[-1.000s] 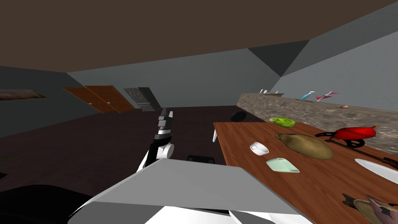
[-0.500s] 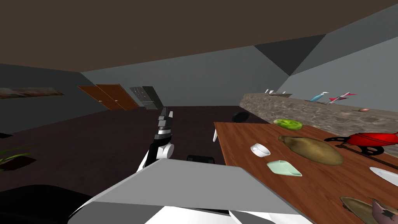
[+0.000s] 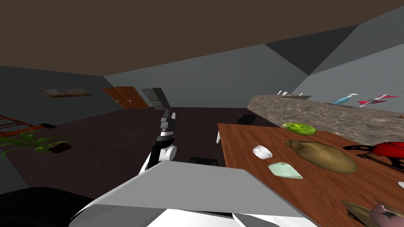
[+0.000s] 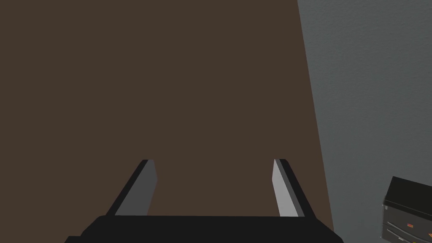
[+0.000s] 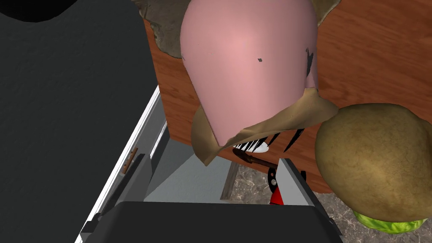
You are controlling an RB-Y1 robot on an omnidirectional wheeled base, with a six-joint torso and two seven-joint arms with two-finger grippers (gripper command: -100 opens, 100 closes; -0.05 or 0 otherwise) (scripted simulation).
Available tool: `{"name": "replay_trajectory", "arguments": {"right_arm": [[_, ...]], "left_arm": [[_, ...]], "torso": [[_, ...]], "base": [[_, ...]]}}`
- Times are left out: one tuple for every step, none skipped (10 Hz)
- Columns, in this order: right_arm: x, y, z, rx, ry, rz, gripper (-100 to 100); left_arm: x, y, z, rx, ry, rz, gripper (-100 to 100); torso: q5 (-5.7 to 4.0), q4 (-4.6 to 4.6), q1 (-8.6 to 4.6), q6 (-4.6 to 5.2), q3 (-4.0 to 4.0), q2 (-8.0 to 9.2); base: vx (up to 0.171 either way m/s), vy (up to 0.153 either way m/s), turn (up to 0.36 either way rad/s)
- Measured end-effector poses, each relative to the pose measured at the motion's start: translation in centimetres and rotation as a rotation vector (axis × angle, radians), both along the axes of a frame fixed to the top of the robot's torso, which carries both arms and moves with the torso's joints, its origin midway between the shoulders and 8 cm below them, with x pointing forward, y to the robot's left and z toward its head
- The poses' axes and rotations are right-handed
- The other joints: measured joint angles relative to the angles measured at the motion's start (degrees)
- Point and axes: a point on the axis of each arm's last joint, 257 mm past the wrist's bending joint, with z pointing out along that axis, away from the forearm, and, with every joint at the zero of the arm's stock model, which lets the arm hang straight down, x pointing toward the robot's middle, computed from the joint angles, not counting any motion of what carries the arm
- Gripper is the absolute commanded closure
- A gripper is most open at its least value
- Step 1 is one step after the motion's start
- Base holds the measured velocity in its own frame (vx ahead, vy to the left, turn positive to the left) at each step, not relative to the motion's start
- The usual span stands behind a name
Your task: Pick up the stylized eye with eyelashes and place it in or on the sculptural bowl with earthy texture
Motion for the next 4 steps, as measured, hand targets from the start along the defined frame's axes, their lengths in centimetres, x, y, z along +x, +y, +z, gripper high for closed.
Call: {"name": "replay_trajectory", "arguments": {"right_arm": [[-0.01,0.00,0.00,0.000,0.000,0.000,0],[-0.01,0.00,0.00,0.000,0.000,0.000,0],[-0.01,0.00,0.00,0.000,0.000,0.000,0],[-0.01,0.00,0.00,0.000,0.000,0.000,0]], "left_arm": [[0.00,0.00,0.00,0.000,0.000,0.000,0],[0.00,0.00,0.00,0.000,0.000,0.000,0],[0.00,0.00,0.00,0.000,0.000,0.000,0],[0.00,0.00,0.00,0.000,0.000,0.000,0]], "torso": [[0.02,-0.02,0.05,-0.01,-0.04,-0.06],[0.02,-0.02,0.07,-0.01,-0.05,-0.09],[0.03,-0.03,0.08,-0.01,-0.06,-0.10],[0.03,-0.03,0.09,-0.01,-0.07,-0.11]], "base": [[0.000,0.000,0.000],[0.000,0.000,0.000],[0.000,0.000,0.000],[0.000,0.000,0.000]]}}
